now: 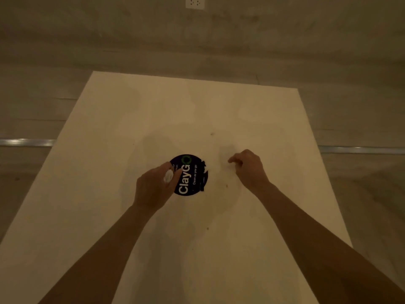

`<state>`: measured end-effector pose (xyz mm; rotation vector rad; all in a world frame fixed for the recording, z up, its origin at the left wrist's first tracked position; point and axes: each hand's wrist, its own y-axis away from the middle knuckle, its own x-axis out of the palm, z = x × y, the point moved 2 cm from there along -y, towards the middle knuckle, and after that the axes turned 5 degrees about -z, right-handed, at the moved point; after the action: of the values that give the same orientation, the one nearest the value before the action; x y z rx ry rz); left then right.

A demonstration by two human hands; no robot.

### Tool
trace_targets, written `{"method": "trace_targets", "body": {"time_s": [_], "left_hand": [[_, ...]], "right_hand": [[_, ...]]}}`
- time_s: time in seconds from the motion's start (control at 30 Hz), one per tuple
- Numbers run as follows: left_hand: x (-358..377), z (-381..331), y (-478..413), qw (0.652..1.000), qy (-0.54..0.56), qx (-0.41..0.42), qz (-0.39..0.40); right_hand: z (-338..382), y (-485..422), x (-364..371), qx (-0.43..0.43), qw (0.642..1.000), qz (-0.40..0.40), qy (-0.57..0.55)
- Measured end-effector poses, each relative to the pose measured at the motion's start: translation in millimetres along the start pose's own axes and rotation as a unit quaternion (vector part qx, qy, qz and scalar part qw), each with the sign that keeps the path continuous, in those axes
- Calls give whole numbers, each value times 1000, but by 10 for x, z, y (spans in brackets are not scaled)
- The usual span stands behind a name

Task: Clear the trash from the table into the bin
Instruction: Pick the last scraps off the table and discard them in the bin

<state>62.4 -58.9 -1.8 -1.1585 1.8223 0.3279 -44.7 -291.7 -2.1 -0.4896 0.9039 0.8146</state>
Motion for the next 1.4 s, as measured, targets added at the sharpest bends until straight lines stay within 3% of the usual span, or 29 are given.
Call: {"method": "trace_targets", "body": {"time_s": [0.27,0.53,1.03,1.4], "left_hand": [[161,-275,42,999,-6,48,25],[223,-310,130,998,5,45,35],[187,-527,281,994,8,47,97],[278,-1440,530,985,31,118,125]], "right_hand": [[-50,546,-53,-29,997,51,-55],[-87,635,89,-11,996,17,-89],[110,945,19,19,997,71,21],[-78,1320,-629,78,996,-2,52]]}}
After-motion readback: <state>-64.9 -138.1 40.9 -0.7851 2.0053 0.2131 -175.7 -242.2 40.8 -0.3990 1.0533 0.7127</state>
